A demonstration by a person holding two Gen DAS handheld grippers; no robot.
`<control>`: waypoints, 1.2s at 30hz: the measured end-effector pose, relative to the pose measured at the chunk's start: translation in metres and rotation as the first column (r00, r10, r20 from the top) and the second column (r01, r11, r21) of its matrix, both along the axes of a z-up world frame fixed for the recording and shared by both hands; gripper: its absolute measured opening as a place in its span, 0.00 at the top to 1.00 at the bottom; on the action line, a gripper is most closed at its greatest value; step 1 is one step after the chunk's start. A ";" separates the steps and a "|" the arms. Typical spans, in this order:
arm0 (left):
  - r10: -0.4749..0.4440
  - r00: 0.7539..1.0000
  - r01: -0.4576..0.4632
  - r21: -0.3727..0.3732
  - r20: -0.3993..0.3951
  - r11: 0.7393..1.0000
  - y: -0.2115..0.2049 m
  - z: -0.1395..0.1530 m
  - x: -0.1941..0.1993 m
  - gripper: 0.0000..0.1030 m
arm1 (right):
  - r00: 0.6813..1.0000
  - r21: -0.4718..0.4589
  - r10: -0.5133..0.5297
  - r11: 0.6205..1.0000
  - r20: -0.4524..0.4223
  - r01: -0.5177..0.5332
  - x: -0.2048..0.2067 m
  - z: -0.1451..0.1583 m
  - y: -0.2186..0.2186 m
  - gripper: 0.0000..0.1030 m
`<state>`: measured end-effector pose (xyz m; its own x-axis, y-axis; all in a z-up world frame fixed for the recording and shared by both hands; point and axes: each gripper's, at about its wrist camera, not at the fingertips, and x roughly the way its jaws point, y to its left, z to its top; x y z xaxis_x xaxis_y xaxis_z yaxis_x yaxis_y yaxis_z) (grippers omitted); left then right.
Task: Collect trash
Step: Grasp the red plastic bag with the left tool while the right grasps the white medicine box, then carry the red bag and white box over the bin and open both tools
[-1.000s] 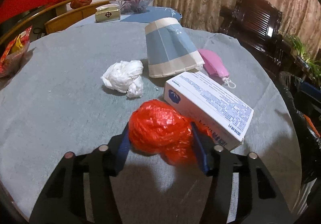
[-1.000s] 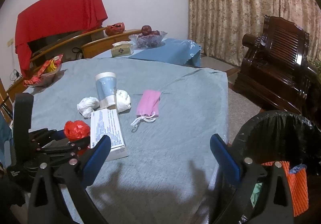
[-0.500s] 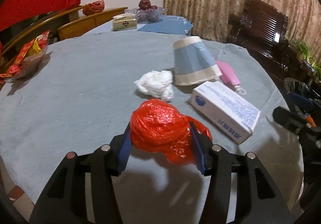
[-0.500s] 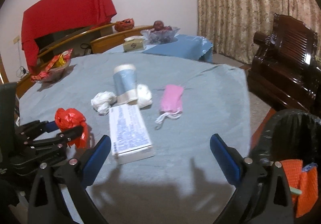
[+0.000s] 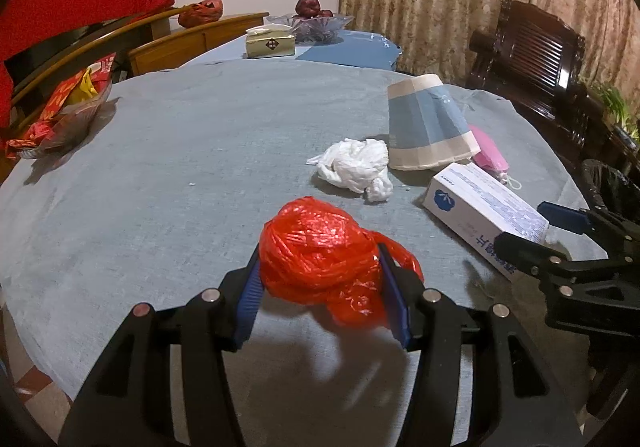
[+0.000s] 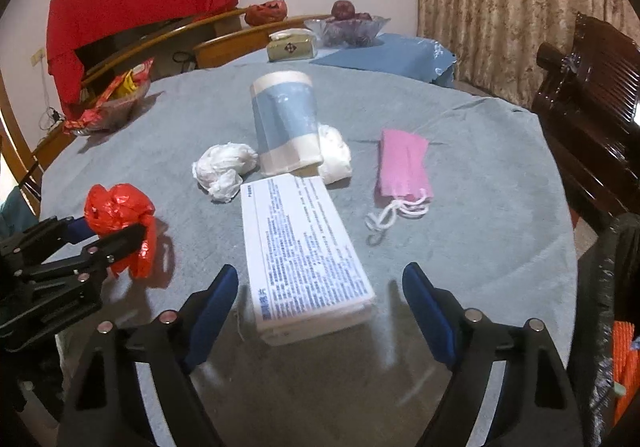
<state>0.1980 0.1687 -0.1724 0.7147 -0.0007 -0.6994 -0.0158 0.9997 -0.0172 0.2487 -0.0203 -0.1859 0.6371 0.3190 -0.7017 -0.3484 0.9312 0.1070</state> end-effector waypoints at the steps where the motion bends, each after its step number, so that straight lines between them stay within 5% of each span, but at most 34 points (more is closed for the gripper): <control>1: -0.001 1.000 0.001 0.002 0.000 1.000 0.001 0.000 0.001 0.50 | 1.000 -0.003 0.003 1.000 -0.007 -0.003 0.002 -0.001 0.002 0.25; 5: 0.001 1.000 -0.001 -0.003 -0.002 1.000 0.003 -0.001 0.001 0.50 | 0.999 -0.024 0.018 1.000 -0.037 -0.019 0.007 -0.007 0.010 0.40; 8: -0.001 1.000 0.001 -0.002 0.002 1.000 0.003 -0.001 0.001 0.50 | 0.999 -0.025 0.019 0.999 -0.043 -0.020 0.005 -0.007 0.010 0.41; 24: -0.050 0.999 0.050 0.000 0.004 0.999 -0.021 0.006 -0.012 0.50 | 0.998 -0.021 0.010 1.000 -0.060 -0.011 -0.029 0.001 -0.019 0.41; 28: -0.057 0.998 0.057 0.000 -0.003 0.998 -0.026 0.004 -0.013 0.50 | 0.998 -0.016 -0.001 1.000 -0.062 0.000 -0.026 -0.003 -0.020 0.27; 36: -0.044 0.999 0.044 -0.001 -0.006 0.999 -0.024 0.003 -0.011 0.50 | 0.997 -0.024 0.006 1.000 -0.074 -0.008 -0.009 -0.010 -0.014 0.31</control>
<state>0.1866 0.1452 -0.1697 0.7096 -0.0322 -0.7039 0.0277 0.9995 -0.0178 0.2394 -0.0341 -0.1954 0.5810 0.3055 -0.7544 -0.3470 0.9314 0.1099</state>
